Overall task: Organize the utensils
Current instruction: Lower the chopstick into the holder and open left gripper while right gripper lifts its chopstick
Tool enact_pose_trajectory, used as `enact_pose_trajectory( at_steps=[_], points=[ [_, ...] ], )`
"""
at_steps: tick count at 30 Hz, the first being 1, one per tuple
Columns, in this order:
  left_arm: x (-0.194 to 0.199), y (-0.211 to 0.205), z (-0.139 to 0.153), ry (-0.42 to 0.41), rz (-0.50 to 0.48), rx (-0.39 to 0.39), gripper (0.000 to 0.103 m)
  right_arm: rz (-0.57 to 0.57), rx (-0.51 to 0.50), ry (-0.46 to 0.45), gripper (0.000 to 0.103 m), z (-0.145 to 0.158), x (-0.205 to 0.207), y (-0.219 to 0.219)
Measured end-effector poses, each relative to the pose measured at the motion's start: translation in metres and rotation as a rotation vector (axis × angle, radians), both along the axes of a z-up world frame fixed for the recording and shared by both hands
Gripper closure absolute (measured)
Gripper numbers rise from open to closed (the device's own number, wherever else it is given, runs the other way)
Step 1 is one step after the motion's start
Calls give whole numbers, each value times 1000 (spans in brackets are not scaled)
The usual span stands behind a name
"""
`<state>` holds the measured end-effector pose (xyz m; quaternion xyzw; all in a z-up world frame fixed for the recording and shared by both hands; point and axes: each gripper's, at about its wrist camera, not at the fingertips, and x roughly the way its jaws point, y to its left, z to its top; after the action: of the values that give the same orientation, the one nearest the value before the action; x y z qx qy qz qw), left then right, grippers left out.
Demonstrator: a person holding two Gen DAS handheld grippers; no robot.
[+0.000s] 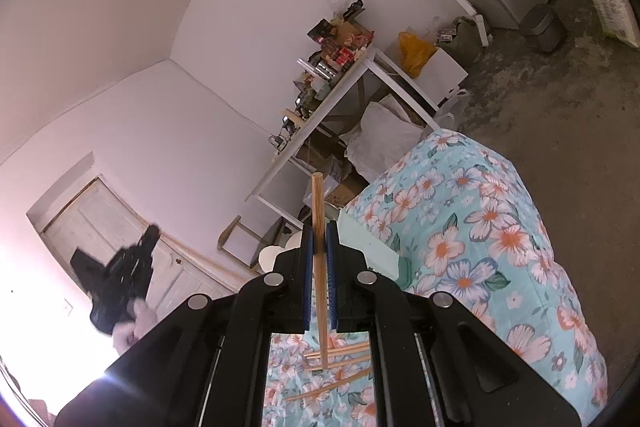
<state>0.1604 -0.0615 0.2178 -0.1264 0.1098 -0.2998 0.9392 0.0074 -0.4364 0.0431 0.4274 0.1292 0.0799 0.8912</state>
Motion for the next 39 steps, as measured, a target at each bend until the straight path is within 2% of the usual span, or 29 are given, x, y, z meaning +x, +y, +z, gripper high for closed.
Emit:
enact_pose_trajectory(
  at_steps=[3,8,13,21,23,25,30,39],
  points=[
    [12,-20,3,-45,40,42,98,-1,-1,-1,96,-2,3,-5],
    [33,-46,-4,-64,82,99,98,7,21,16,96,-11,12,-13],
    [56,-66,-22,-14,87,122,98,17,32,37,96,-20,20,-17],
    [74,-74,-53,62,59,148,98,11,40,54,96,-26,23,-20],
    [77,-74,-62,105,35,153,87,12,37,54,96,-26,23,-19],
    [74,-71,-67,133,28,146,63,13,33,56,96,-25,23,-18],
    [51,-56,-75,125,16,152,44,10,10,57,96,-20,20,-11],
    [7,-20,-76,111,5,132,25,21,-37,37,96,0,19,9]
  ],
)
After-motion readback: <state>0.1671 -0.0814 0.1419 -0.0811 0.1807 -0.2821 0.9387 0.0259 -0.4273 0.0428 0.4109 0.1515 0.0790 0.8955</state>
